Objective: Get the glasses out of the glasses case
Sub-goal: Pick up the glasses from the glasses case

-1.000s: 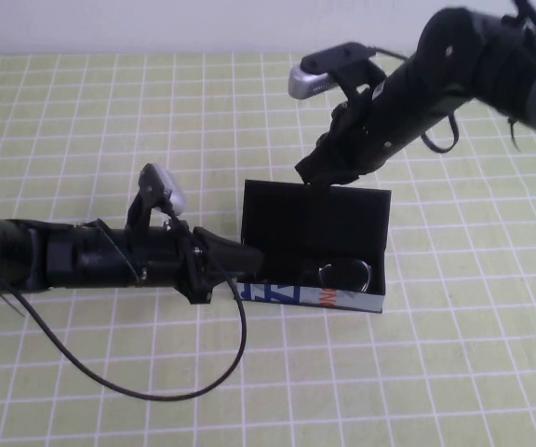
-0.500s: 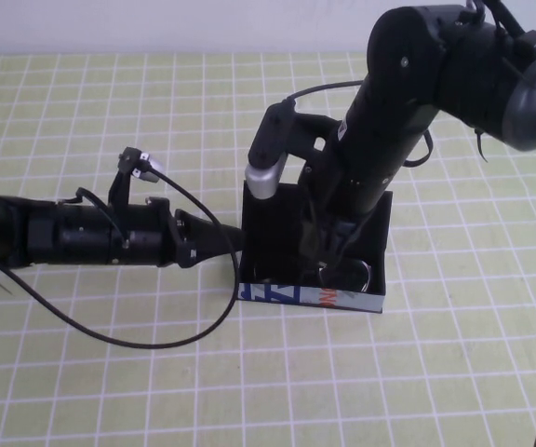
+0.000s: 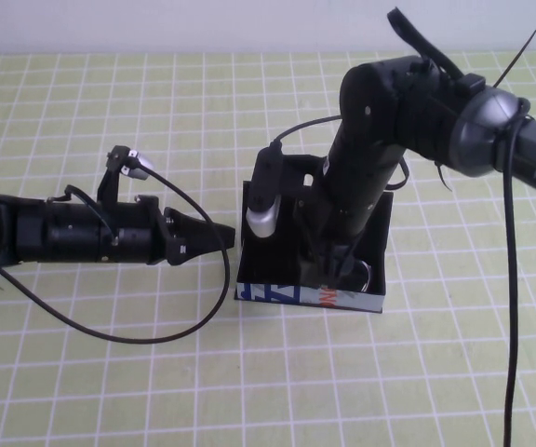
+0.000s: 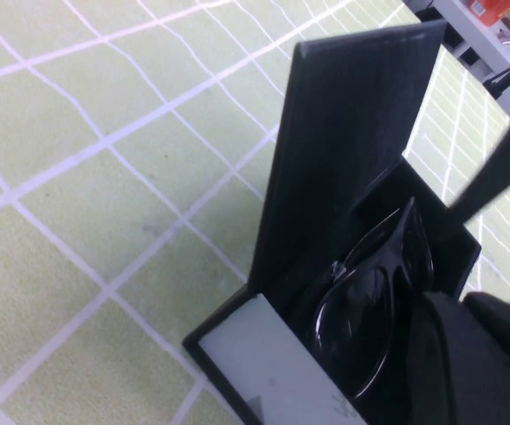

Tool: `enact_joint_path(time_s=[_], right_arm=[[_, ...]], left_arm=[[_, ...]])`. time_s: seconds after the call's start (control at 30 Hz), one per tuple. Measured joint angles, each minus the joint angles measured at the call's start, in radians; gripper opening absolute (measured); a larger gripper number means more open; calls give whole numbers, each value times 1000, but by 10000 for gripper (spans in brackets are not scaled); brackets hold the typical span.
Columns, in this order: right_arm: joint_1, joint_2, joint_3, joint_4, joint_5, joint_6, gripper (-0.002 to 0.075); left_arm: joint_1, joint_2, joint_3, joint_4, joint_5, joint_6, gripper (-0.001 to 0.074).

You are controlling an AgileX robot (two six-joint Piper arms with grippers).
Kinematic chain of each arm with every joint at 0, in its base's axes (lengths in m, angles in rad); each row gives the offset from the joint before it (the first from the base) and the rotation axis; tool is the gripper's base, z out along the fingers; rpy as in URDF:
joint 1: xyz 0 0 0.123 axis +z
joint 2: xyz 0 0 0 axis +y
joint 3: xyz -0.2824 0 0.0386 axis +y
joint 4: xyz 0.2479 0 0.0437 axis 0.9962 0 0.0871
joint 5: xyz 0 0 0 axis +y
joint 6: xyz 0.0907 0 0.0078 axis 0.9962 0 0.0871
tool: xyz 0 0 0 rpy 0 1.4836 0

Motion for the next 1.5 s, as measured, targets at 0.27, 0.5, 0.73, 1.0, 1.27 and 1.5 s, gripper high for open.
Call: enact_joint_path(time_s=[0.27, 0.5, 0.73, 1.0, 1.27, 1.5], right_arm=[[0, 11, 0, -16, -61, -53, 350], [0, 39, -1, -41, -65, -64, 350], [-6, 40, -1, -41, -69, -64, 350], [-21, 50, -1, -52, -91, -86, 350], [-21, 69, -1, -50, -91, -91, 350], [-21, 80, -5, -46, -98, -91, 309]], left_arm=[[0, 0, 0, 6, 0, 0, -4], [0, 0, 0, 12, 0, 0, -4], [0, 0, 0, 14, 0, 0, -4], [0, 0, 0, 16, 0, 0, -4], [0, 0, 0, 16, 0, 0, -4], [0, 0, 0, 16, 0, 0, -4]])
